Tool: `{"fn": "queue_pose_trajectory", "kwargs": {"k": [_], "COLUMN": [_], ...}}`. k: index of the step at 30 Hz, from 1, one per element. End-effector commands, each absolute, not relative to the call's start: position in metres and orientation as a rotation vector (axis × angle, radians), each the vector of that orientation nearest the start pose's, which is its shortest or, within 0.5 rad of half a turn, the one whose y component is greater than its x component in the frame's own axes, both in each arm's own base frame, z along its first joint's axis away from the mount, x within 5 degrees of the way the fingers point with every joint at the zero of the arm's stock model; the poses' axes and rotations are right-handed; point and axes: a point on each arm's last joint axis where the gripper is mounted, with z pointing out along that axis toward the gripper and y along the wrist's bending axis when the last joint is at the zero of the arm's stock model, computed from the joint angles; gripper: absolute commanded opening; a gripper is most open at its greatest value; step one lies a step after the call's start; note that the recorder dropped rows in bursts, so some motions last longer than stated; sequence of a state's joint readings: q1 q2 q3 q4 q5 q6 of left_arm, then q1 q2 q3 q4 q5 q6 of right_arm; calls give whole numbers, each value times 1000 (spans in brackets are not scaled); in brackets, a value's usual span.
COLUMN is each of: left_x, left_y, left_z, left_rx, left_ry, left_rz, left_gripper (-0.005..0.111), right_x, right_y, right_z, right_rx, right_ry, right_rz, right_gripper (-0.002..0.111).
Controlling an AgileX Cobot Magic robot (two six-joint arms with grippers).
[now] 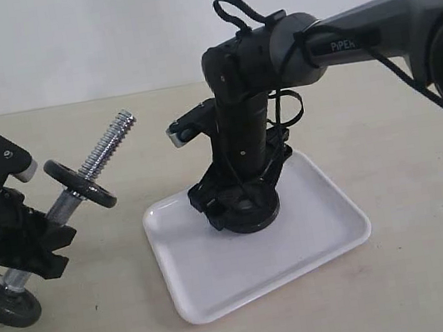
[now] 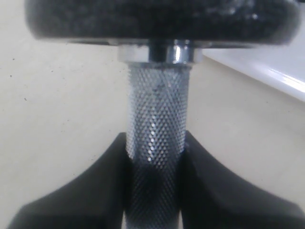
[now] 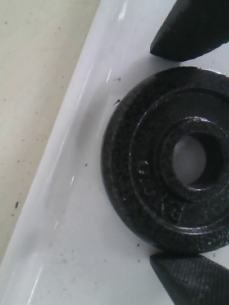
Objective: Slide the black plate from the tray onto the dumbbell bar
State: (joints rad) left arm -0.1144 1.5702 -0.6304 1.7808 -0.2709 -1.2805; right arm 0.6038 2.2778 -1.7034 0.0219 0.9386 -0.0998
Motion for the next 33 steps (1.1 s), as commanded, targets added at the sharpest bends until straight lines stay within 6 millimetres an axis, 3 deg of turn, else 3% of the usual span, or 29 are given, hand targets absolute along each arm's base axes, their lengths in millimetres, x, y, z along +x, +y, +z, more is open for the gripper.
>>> {"fn": "queue_pose_trajectory", "kwargs": {"k": [1, 24, 26, 31, 33], "left_x": [276, 276, 276, 276, 276], "left_y": [-59, -58, -58, -58, -58], "left_z": [189, 189, 189, 189, 189], "left_rx": [798, 797, 797, 797, 797], "left_ry": [2200, 2200, 2200, 2200, 2200], "left_rz": [-186, -183, -183, -183, -183], "left_gripper": [4, 4, 4, 4, 4], "right_x": [369, 367, 365, 361, 360], "right_y": [255, 257, 257, 258, 259], "right_z": [105, 105, 105, 106, 106], "right_rx": [-1048, -1029, -1029, -1012, -1010], "right_ry": [2947, 2967, 2985, 3031, 3033], "right_rz": [54, 96, 98, 143, 158], "right_gripper": [105, 102, 95, 43, 30]}}
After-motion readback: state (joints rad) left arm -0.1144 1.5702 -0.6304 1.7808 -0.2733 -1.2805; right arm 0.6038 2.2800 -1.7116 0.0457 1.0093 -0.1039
